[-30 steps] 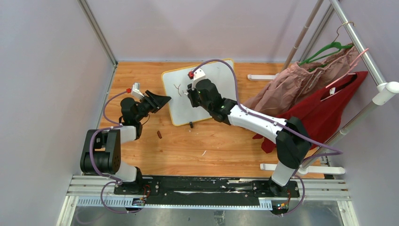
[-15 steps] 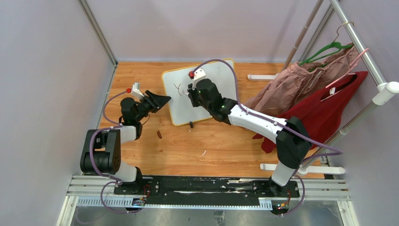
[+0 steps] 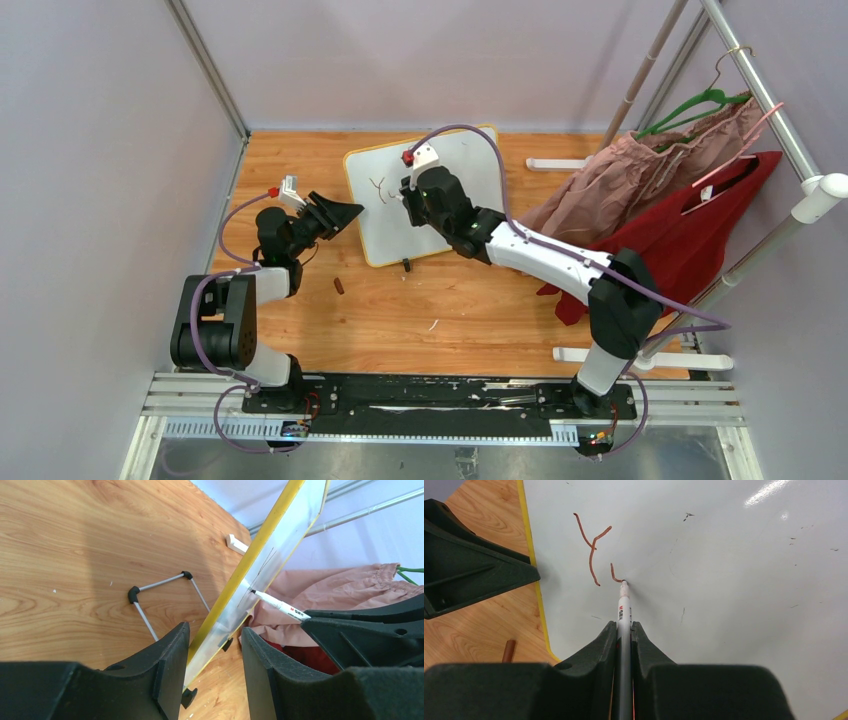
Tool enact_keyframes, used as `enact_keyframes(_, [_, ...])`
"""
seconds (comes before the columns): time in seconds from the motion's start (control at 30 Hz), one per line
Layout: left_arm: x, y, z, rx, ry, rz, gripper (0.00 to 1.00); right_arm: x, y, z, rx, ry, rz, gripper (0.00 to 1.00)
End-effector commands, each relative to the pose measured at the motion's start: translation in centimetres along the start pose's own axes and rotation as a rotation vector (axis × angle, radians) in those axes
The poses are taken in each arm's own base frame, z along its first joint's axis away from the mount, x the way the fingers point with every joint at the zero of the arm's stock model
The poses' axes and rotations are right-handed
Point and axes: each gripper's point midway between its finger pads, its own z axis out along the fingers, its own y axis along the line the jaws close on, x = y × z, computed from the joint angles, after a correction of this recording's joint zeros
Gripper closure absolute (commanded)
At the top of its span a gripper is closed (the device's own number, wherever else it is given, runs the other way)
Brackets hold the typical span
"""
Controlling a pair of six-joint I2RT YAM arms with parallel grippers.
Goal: Write a sentence on the whiteboard
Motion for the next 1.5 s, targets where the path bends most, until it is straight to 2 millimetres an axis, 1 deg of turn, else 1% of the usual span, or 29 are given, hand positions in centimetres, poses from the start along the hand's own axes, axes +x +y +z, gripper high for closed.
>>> enact_keyframes(0.0, [-0.8,-1.9,0.1,0.061,-0.017,0.047,0.52,-2.3,-2.5,-0.1,0.086,-0.038,-0.007,1.00])
enact_keyframes(0.23, [-0.9,-1.9,0.1,0.061,-0.018,0.047,0.52,-3.2,-2.2,0.2,0.079,-0.054,-0.007,1.00])
enact_keyframes(0.43, [-0.8,-1.9,0.1,0.063,-0.016,0.045,0.52,-3.2,-1.4,0.4,0.041,-0.050,-0.007,1.00])
enact_keyframes(0.73, [-0.9,-1.9,0.1,0.066,-0.019,0.043,0.52,-2.8,-0.2,0.5,-0.009,-0.037,-0.015,1.00])
enact_keyframes(1.33, [-0.9,-1.9,0.1,0.068,-0.018,0.042,0.52,-1.6,1.6,0.8,-0.083,0.009,-0.028,1.00])
enact_keyframes(1.43, [-0.9,-2.0,0.1,0.070,-0.020,0.045,0.52,-1.8,1.1,0.4,-0.058,0.001,-0.022,1.00])
enact_keyframes(1.47, [-0.9,-2.0,0.1,0.070,-0.020,0.044,0.52,-2.5,0.7,-0.1,-0.045,-0.020,-0.015,1.00])
